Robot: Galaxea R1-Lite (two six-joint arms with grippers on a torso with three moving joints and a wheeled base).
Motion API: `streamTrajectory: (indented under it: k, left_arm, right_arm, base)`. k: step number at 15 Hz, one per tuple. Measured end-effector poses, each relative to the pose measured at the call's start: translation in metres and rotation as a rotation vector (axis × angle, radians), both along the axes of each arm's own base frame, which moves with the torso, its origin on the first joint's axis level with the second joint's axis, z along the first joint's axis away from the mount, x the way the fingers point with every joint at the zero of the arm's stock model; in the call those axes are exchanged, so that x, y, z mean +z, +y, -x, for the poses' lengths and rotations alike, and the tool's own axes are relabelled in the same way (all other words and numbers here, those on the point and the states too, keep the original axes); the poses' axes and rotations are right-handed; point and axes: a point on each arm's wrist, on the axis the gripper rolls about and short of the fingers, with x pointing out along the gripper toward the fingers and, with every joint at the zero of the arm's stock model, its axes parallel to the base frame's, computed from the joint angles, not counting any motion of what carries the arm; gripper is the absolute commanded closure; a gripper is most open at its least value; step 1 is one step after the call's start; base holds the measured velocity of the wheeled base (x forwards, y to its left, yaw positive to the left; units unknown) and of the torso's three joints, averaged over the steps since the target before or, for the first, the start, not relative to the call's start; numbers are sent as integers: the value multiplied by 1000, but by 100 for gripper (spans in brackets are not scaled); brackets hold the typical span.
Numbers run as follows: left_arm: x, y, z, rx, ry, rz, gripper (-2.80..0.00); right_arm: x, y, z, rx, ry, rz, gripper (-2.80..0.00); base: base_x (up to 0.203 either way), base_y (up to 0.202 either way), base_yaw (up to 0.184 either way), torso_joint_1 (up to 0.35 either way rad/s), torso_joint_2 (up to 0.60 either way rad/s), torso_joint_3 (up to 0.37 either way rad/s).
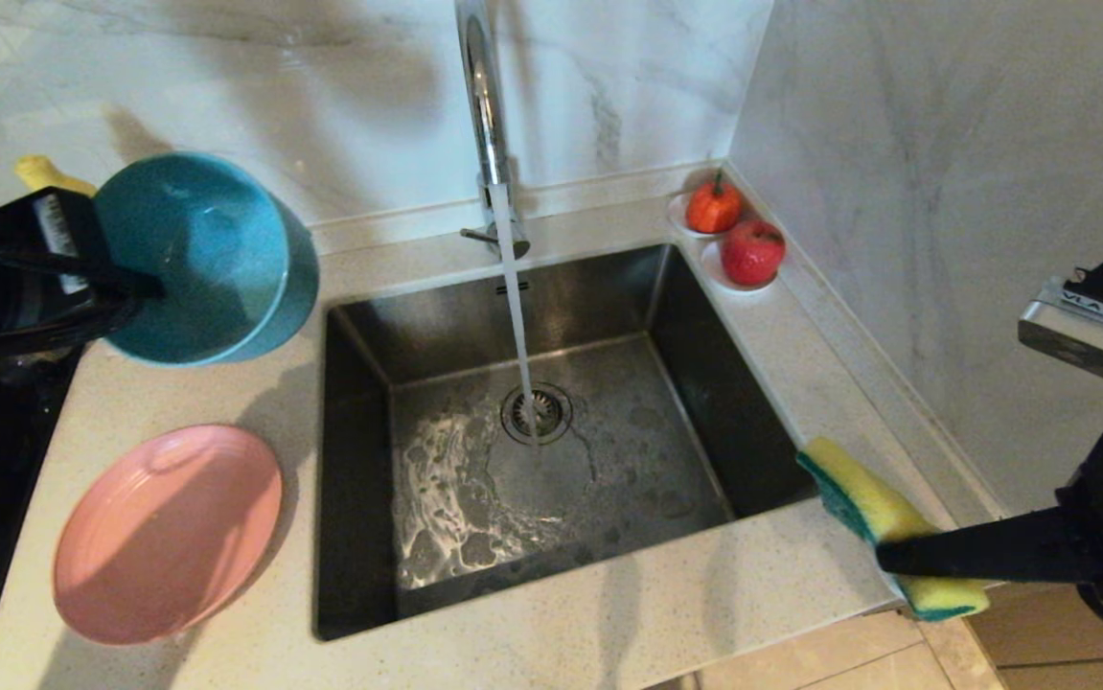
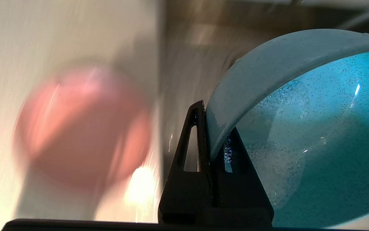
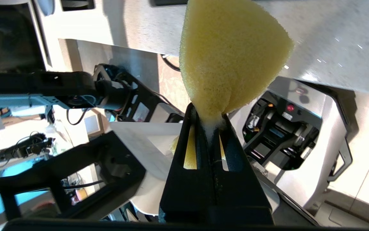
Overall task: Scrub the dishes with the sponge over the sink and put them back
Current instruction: Place the bowl on the table
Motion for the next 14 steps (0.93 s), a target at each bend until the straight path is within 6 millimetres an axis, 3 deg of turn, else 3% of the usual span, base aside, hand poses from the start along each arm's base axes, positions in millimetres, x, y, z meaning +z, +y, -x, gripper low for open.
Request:
streamTrajectory:
  k: [4,7,9,14]
  left_arm:
    - [-12,28,38,116,314,-9,0]
    - [-14,42,49,211,359,-3,0]
    - [-17,49,38,280,378,8,0]
    - [-28,83,-18,467,393,121,0]
  right_arm:
    - [-8,-6,1,-29,16,12,0]
    - [-11,-10,-3,-44,6,31,0]
    - [-15,-12,-9,-60,6,47,0]
    - [-21,-11,-17,-74,21,54,0]
  base:
    - [0,0,0,0,0,0]
    - [0,0,0,0,0,0]
    - [0,0,0,0,0,0]
    - [0,0,0,0,0,0]
